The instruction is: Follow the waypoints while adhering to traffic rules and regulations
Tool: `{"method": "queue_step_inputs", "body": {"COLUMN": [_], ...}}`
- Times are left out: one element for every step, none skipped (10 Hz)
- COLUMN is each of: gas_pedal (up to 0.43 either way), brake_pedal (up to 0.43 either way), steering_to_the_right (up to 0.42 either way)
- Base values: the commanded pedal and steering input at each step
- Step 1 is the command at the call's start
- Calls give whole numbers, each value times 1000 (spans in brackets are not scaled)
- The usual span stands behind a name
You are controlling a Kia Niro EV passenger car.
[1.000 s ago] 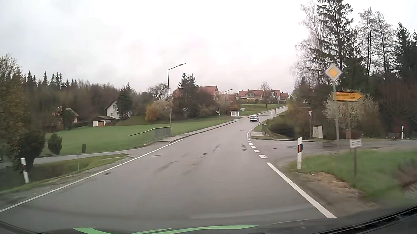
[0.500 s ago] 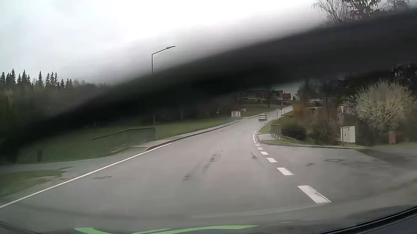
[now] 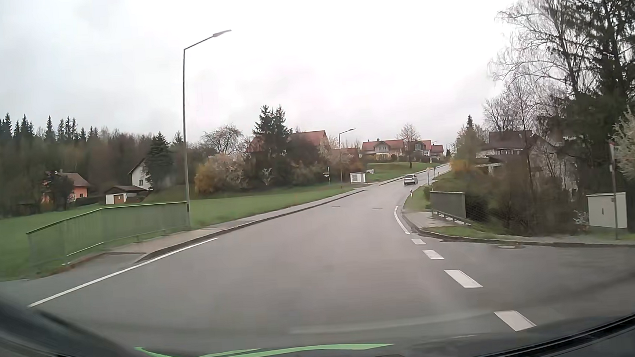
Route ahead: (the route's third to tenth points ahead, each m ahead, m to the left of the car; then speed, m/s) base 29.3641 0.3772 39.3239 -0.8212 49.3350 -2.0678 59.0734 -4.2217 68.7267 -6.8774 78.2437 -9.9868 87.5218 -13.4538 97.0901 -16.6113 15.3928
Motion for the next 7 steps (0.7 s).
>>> {"method": "queue_step_inputs", "body": {"gas_pedal": [67,79,79,79,79,79,79], "brake_pedal": [0,0,0,0,0,0,0], "steering_to_the_right": [6,9,14,17,17,17,18]}}
